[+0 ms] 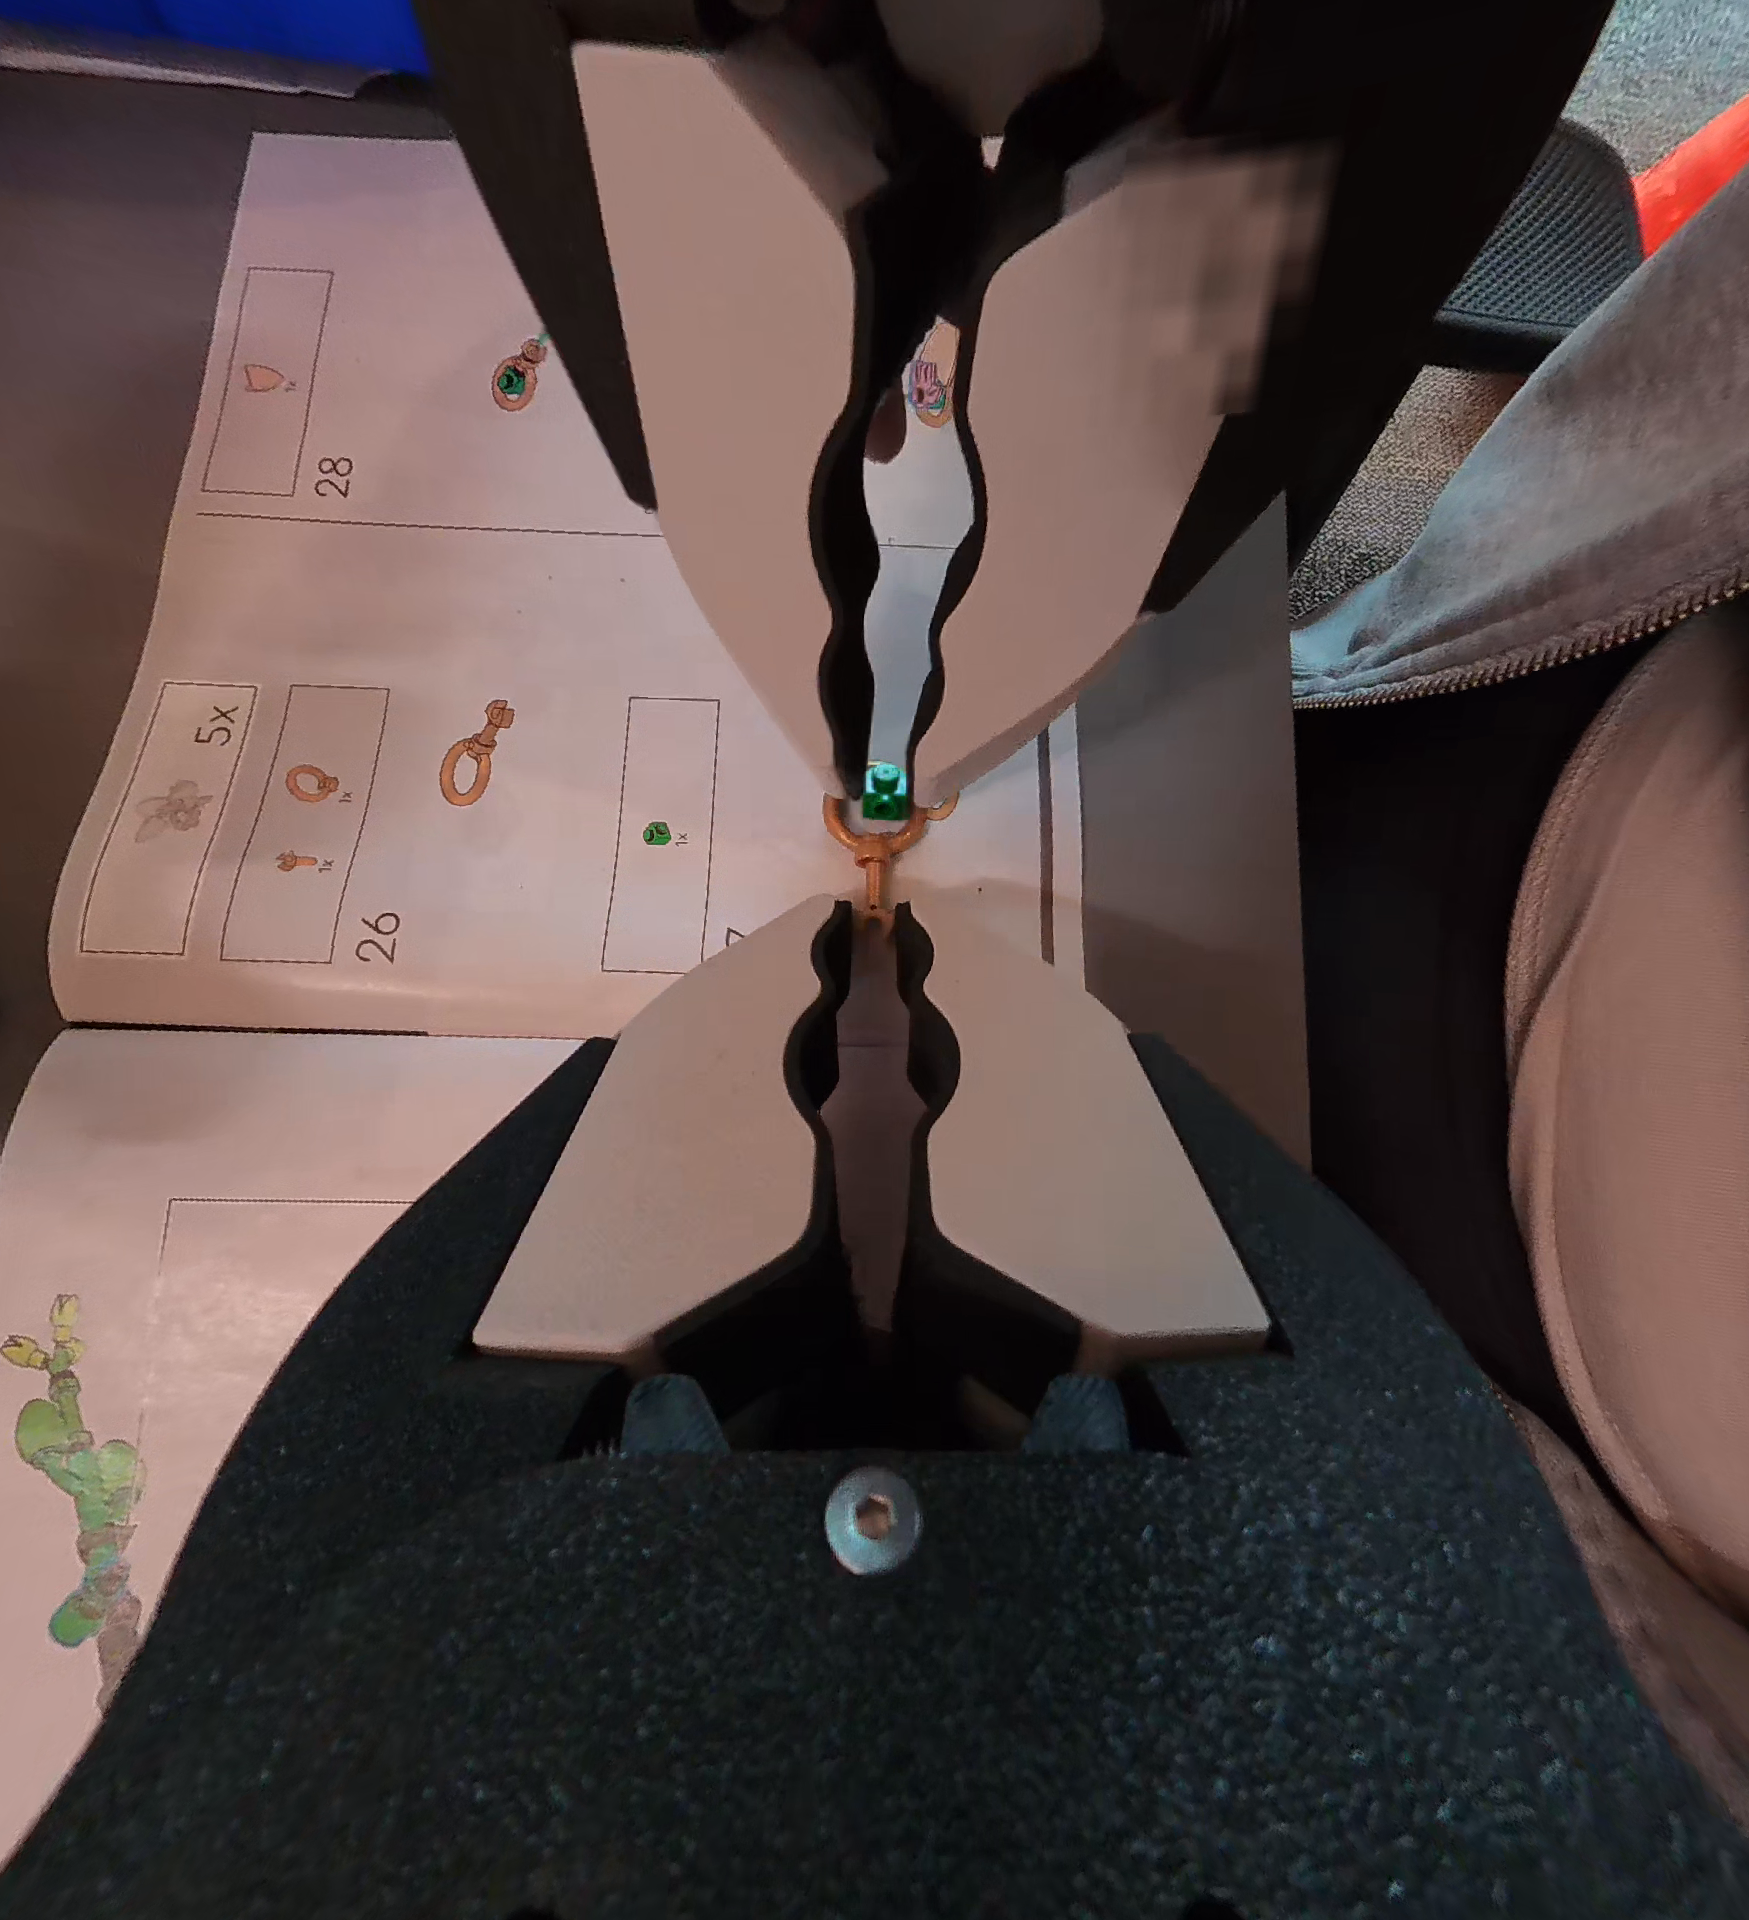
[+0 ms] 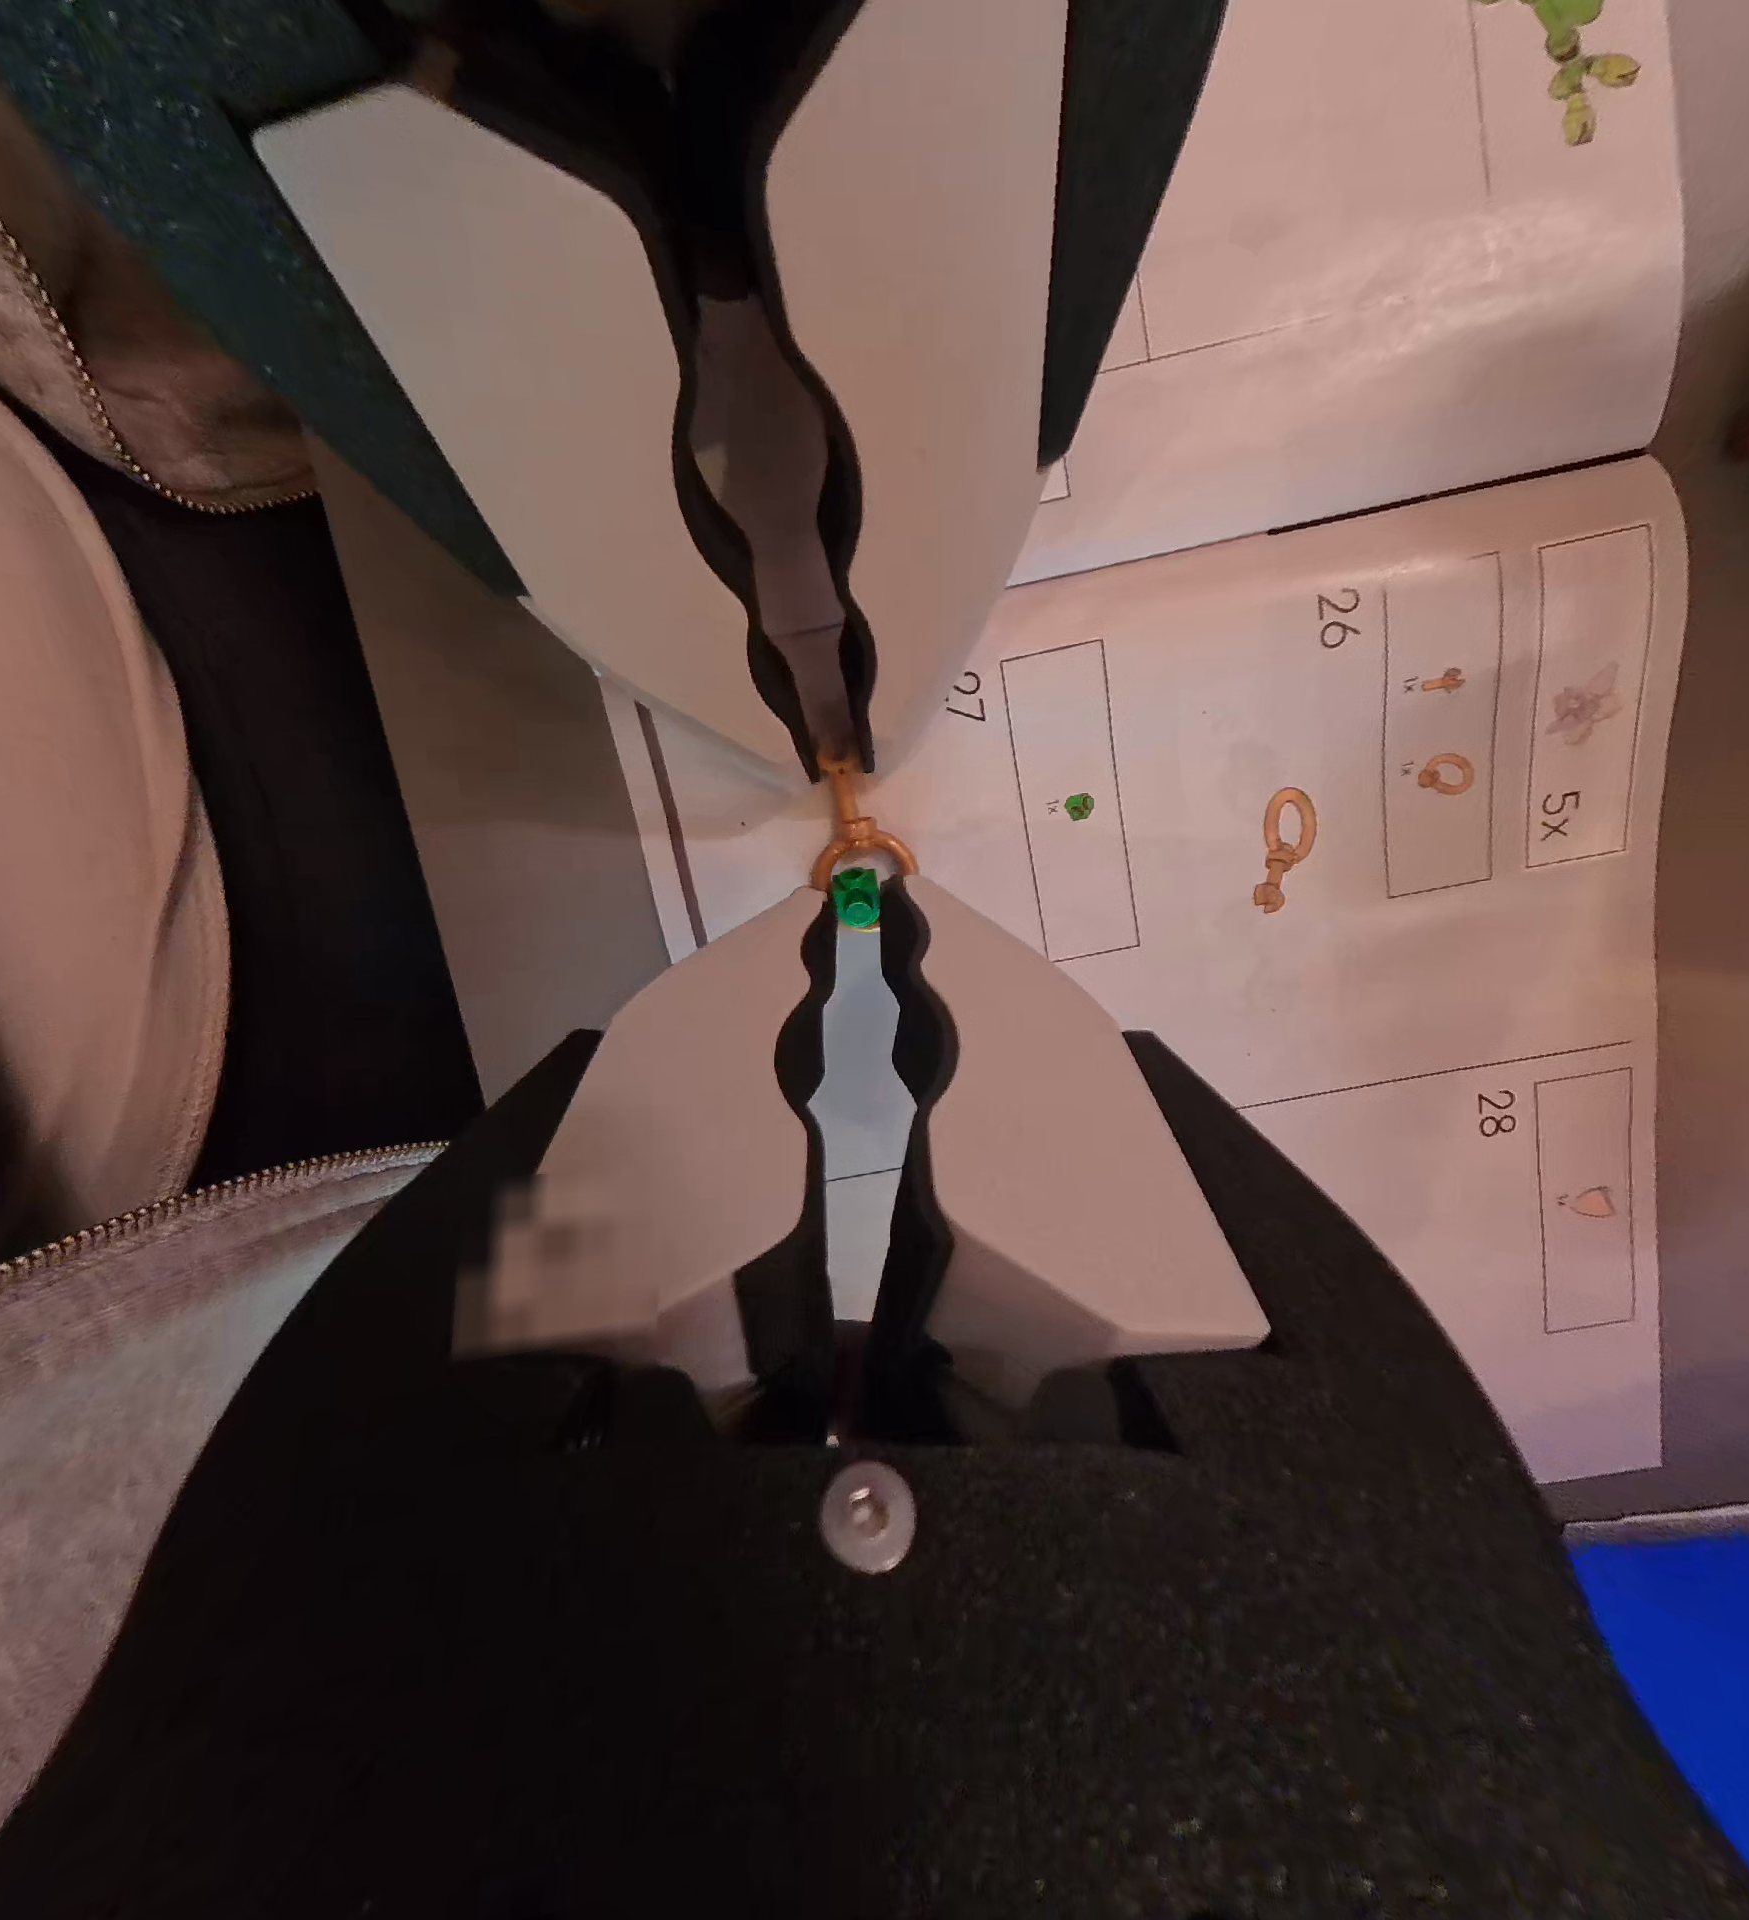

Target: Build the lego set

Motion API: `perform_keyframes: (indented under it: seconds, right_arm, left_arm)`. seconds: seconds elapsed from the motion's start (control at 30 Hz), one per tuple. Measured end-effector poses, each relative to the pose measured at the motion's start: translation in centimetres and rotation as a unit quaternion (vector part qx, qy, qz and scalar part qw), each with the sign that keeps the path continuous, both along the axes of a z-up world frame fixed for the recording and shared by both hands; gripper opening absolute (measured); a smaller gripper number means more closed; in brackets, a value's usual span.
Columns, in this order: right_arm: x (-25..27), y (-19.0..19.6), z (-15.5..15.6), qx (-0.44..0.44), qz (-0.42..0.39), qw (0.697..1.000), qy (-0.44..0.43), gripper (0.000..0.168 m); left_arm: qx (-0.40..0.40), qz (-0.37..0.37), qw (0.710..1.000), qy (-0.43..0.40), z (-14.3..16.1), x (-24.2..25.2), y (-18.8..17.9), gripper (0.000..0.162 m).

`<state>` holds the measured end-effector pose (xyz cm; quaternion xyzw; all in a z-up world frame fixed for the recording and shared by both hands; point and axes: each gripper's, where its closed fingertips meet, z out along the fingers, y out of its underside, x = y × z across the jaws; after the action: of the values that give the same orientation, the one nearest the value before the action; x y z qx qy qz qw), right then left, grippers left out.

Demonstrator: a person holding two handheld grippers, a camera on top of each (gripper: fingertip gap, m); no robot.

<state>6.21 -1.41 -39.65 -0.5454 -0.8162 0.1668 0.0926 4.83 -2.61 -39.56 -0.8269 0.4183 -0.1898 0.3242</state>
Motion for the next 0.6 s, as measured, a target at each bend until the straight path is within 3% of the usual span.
perform_keyframes:
  seconds: [0.6]
  right_arm:
    - [-0.11, 0.1, 0.41, 0.013, -0.014, 1.0, 0.019, 0.014]
  left_arm:
    - [0.003, 0.013, 1.0, -0.002, 0.01, 0.15, 0.1, 0.008]
